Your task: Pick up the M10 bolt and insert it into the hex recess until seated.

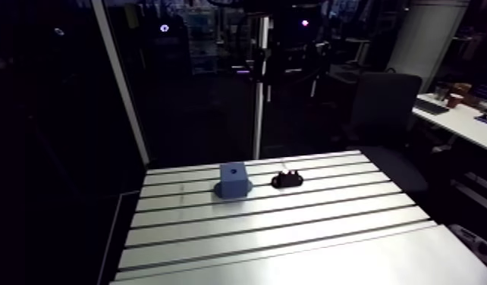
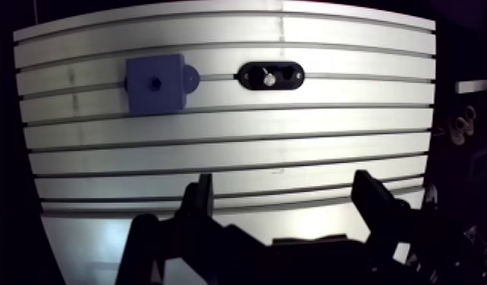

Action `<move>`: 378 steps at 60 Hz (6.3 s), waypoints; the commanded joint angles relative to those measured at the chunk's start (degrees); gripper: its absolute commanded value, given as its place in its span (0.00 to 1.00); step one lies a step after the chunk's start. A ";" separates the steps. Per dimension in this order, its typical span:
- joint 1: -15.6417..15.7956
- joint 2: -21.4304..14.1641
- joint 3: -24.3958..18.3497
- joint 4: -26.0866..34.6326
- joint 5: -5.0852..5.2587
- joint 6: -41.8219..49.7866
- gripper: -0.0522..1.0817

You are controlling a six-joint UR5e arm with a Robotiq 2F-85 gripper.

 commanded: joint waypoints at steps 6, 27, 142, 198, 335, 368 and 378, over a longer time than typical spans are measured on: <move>-1.77 0.18 5.89 -12.14 0.25 -2.37 0.05; -4.48 3.74 9.56 -17.02 4.78 -4.50 0.05; -5.83 15.02 16.35 -33.12 5.62 -5.11 0.46; -5.67 16.98 16.00 -33.49 5.62 -5.11 0.49; -5.05 18.56 15.30 -34.72 5.18 -6.25 0.57; -5.05 18.49 15.56 -34.63 5.26 -6.25 0.62; -5.05 18.41 15.47 -34.55 5.26 -6.27 0.62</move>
